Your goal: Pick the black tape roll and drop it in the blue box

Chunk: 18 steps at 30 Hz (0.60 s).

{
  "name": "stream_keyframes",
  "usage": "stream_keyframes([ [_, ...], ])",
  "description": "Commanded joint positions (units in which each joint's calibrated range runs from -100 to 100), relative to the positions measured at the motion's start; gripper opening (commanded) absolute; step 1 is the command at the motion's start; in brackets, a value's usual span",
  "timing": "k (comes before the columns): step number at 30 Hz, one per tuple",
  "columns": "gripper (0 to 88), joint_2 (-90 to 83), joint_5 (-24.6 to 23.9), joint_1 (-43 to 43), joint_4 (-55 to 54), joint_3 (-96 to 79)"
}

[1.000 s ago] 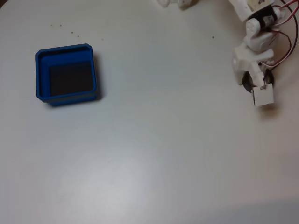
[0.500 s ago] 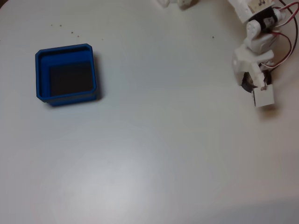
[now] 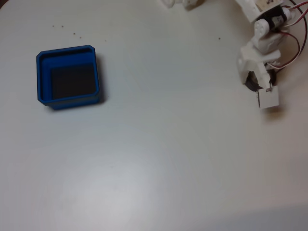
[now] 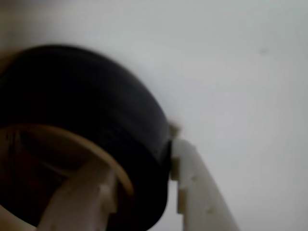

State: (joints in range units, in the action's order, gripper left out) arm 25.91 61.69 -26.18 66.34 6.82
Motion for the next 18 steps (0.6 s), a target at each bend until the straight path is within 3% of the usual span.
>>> stream_keyframes([
  [1,0.2,-6.93,0.29,0.63,1.15,3.97],
  [18,0.2,-12.20,0.38,5.12,2.23,5.94],
])
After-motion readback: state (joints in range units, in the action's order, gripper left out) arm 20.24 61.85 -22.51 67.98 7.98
